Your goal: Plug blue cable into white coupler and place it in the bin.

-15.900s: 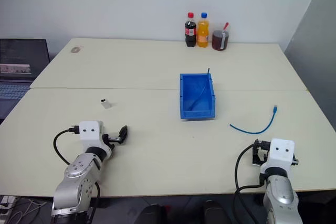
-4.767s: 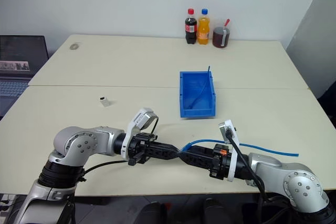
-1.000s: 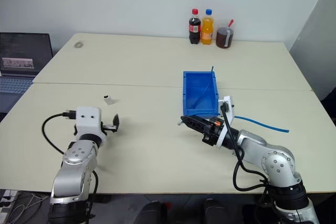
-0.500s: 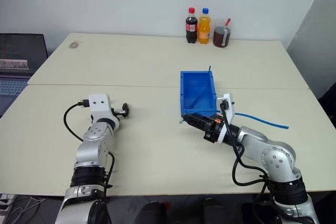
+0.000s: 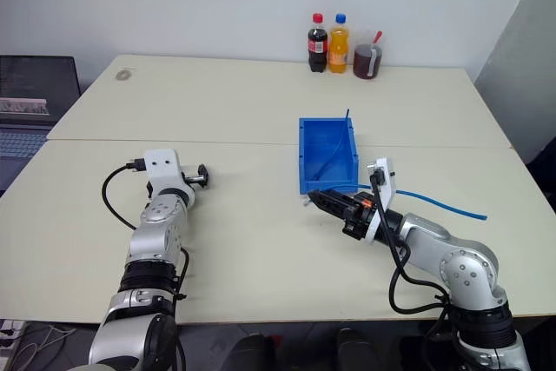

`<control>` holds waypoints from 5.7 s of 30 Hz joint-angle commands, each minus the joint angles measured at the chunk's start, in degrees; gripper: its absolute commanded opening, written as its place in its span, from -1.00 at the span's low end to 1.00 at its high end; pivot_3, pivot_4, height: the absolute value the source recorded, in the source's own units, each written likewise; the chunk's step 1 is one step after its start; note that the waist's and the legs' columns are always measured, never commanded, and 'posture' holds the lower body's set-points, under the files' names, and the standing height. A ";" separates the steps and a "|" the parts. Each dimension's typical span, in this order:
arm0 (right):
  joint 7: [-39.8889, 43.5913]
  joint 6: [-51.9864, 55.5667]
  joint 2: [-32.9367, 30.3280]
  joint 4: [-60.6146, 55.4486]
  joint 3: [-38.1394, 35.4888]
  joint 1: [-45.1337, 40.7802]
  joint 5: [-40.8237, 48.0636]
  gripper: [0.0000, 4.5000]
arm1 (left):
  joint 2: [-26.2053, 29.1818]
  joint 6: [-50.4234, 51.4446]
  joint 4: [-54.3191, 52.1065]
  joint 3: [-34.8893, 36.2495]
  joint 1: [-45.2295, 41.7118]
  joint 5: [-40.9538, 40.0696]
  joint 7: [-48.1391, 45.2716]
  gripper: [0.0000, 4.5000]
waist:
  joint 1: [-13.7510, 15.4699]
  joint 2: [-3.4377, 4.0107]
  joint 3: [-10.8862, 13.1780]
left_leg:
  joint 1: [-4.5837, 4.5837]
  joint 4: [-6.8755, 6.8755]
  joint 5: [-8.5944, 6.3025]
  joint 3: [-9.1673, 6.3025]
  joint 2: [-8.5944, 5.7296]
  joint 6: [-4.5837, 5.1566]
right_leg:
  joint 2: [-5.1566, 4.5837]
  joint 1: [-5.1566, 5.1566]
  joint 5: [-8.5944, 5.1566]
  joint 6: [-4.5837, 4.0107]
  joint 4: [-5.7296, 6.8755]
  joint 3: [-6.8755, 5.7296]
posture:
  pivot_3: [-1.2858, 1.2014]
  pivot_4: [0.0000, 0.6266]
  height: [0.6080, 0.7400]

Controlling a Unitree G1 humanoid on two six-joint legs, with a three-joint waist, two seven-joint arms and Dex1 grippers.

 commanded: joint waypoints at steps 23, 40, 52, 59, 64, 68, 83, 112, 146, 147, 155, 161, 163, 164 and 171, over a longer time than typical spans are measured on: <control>0.11 -0.72 0.81 0.58 -2.10 -1.50 -0.98 -0.90 | 3.87 1.43 -1.46 -0.02 -0.62 1.24 1.59 -0.66 | 0.00 0.00 0.00 | 0.00 0.00 0.00 0.00 0.01 0.00 | -0.01 0.00 0.00 0.00 0.00 0.00 | 0.03 -0.52 1.00; 6.31 1.36 -7.78 -3.70 1.15 -6.97 -8.90 -0.90 | 23.31 6.99 -27.55 -23.65 4.67 -15.91 -72.61 -0.66 | -0.14 0.07 0.04 | -0.01 -0.10 0.00 0.09 0.02 -0.02 | -0.05 -0.07 -0.02 -0.09 -0.05 0.05 | 0.03 -0.52 1.00; 12.97 1.23 -10.33 -7.53 6.94 -8.10 -16.23 -0.90 | 11.71 -14.33 -11.49 -36.58 1.14 -6.40 -82.34 -0.66 | 0.02 0.09 0.05 | 0.01 0.00 0.00 0.00 0.03 0.01 | 0.10 -0.04 -0.31 -0.05 0.04 0.02 | 0.03 -0.52 1.00; 18.92 -6.10 -13.86 -8.49 17.82 -5.14 -32.01 -0.90 | 6.41 -26.12 4.65 -36.98 -3.28 -2.28 -82.25 -0.66 | 0.40 0.13 -0.02 | 0.03 0.06 0.00 -0.06 -0.03 0.02 | 0.06 0.03 -0.30 -0.01 0.04 -0.06 | 0.03 -0.52 1.00; 20.65 -9.91 -12.37 -6.08 19.14 -3.35 -37.47 -0.90 | 5.59 -28.74 7.86 -36.81 -4.58 -1.68 -82.14 -0.66 | 0.23 0.11 -0.04 | 0.06 0.21 0.01 0.02 -0.04 0.02 | 0.05 0.09 -0.20 0.19 0.02 0.06 | 0.03 -0.52 1.00; 21.20 -13.76 -10.49 -2.94 20.07 -2.05 -42.18 -0.90 | 5.09 -26.90 6.35 -36.46 -4.17 -2.80 -82.52 -0.66 | 0.19 0.10 -0.06 | 0.10 0.23 0.01 0.01 -0.03 0.03 | 0.07 0.12 -0.19 0.20 0.04 0.05 | 0.03 -0.52 1.00; 25.58 -16.54 -6.99 1.39 21.48 -2.09 -48.47 -0.90 | 6.22 -22.90 3.41 -35.11 -3.68 -3.46 -83.52 -0.66 | 0.07 0.10 -0.06 | 0.11 0.22 0.01 0.02 -0.01 0.03 | 0.09 0.11 -0.19 0.20 0.05 0.06 | 0.03 -0.52 1.00; 37.22 -16.73 -6.51 17.92 27.43 -7.72 -57.07 -0.90 | 5.95 -20.24 -0.18 -33.97 -2.58 -2.90 -82.96 -0.66 | -0.04 0.20 -0.52 | 0.33 0.14 0.01 0.09 0.02 0.02 | 0.13 0.18 -0.19 0.18 0.09 0.13 | 0.03 -0.52 1.00; 24.00 19.13 0.65 5.09 -8.37 -16.68 -26.85 -0.90 | 12.43 1.25 -36.59 -20.58 8.02 -16.83 -71.12 0.98 | -0.33 0.45 -0.43 | 1.19 -0.22 -0.04 -0.04 0.16 -0.02 | -0.01 0.92 -0.42 -0.07 0.02 0.28 | 0.03 -0.52 1.00; 23.37 20.92 0.70 6.55 -9.64 -19.10 -25.67 -0.90 | 12.52 2.90 -38.44 -19.67 8.51 -17.55 -69.47 0.98 | -0.30 0.45 -0.40 | 1.19 -0.22 -0.04 -0.05 0.12 -0.02 | 0.01 0.93 -0.42 -0.07 0.01 0.27 | 0.03 -0.52 1.00; 26.51 13.31 -2.64 34.74 -2.35 -38.82 -35.00 -0.75 | 9.64 12.33 -49.52 -14.61 11.79 -20.10 -53.23 0.99 | -0.69 0.53 -0.01 | 1.18 -0.33 -0.05 0.01 0.05 -0.01 | 0.05 0.88 -0.43 -0.07 -0.08 0.29 | 0.03 -0.52 1.00; 31.67 2.97 -1.59 53.89 3.67 -47.95 -43.38 -0.06 | 7.82 15.12 -55.37 -14.31 15.78 -20.56 -45.94 1.00 | -0.62 0.54 -0.01 | 0.34 -0.26 -0.05 0.05 0.06 0.01 | 0.06 0.03 -0.30 -0.26 0.01 0.32 | 0.03 -0.52 1.00; 32.83 0.67 -1.04 58.60 4.27 -50.19 -45.20 0.11 | 7.83 15.49 -56.31 -14.31 16.45 -20.56 -44.96 1.00 | -0.60 0.54 -0.01 | 0.10 -0.22 -0.05 0.06 0.06 0.01 | 0.06 -0.20 -0.23 -0.31 0.02 0.31 | 0.03 -0.52 1.00; 33.19 -0.46 -0.81 60.74 4.46 -51.17 -46.08 0.20 | 7.94 15.61 -56.57 -14.17 16.63 -20.62 -44.57 1.00 | -0.53 0.54 0.00 | 0.06 -0.21 -0.05 0.06 0.06 0.00 | 0.06 -0.21 -0.23 -0.32 0.01 0.31 | 0.03 -0.52 1.00; 34.40 -5.38 -0.35 67.62 4.34 -54.41 -50.57 0.98 | 8.15 15.90 -56.01 -13.66 17.03 -20.71 -42.38 1.00 | -0.19 0.55 0.00 | 0.01 -0.24 -0.05 0.11 0.05 0.00 | 0.06 -0.23 -0.23 -0.33 -0.02 0.21 | 0.03 -0.52 1.00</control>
